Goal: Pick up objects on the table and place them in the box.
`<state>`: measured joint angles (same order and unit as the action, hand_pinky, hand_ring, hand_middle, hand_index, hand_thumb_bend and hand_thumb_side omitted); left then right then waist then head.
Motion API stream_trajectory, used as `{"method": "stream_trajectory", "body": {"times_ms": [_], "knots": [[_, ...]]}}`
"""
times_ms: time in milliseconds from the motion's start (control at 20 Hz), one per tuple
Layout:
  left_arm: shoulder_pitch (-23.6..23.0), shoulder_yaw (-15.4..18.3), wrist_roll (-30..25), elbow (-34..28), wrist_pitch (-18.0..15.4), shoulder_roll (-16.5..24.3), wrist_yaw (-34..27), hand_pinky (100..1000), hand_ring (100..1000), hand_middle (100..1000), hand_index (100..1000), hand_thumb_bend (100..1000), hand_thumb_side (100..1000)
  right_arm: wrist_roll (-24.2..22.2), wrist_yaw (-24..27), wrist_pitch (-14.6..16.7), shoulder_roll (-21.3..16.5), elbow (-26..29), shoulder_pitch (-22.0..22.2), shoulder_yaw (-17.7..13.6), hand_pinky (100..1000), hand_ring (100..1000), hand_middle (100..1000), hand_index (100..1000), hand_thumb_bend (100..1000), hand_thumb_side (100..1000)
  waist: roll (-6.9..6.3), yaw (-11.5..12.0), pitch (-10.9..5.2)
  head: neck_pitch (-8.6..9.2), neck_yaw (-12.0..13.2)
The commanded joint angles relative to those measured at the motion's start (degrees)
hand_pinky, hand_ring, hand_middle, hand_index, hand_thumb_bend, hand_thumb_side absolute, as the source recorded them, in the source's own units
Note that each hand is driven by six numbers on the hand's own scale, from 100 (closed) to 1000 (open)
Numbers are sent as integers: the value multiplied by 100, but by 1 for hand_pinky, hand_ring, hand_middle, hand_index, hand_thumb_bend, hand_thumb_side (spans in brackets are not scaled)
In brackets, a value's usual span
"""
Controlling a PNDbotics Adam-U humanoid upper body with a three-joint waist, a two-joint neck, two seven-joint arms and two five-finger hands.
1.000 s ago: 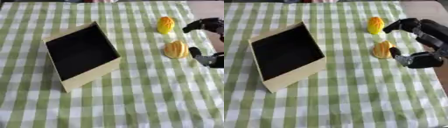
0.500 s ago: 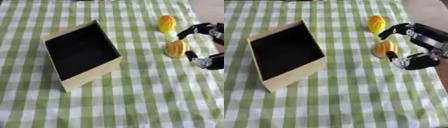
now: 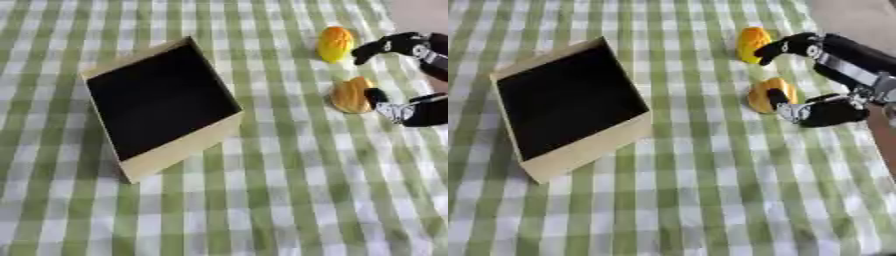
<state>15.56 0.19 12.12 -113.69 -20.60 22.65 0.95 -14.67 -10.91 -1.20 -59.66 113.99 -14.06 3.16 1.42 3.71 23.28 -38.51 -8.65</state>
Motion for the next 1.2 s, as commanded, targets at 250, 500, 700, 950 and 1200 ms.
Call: {"method": "stream_trajectory", "body": {"times_ms": [250,500,700,950,1200], "knots": [[51,4,-39,-90,15,37,-4,786,689,790,845,100,712,-148,-483,69,-33,-144,2,-91,956,916,791,907,159,100,13,14,-45,83,-22],[54,1,-50,-90,26,18,-2,786,691,790,845,100,714,-439,-330,148,20,-247,-32,-47,961,915,790,907,205,100,3,28,-13,76,-40],[55,-5,-56,-90,30,8,0,787,696,791,845,100,716,-427,-362,69,39,-418,-117,-53,959,916,791,906,254,100,-4,42,5,92,-72],[62,-22,-86,-90,40,-10,-3,787,697,791,845,100,717,-255,-690,88,75,-787,-286,-47,956,918,799,909,311,100,-12,63,25,111,-119],[67,-23,-99,-90,47,-18,2,787,698,791,845,100,718,-103,-888,117,125,-930,-277,-68,955,916,802,910,314,100,-24,39,51,136,-118]]}}
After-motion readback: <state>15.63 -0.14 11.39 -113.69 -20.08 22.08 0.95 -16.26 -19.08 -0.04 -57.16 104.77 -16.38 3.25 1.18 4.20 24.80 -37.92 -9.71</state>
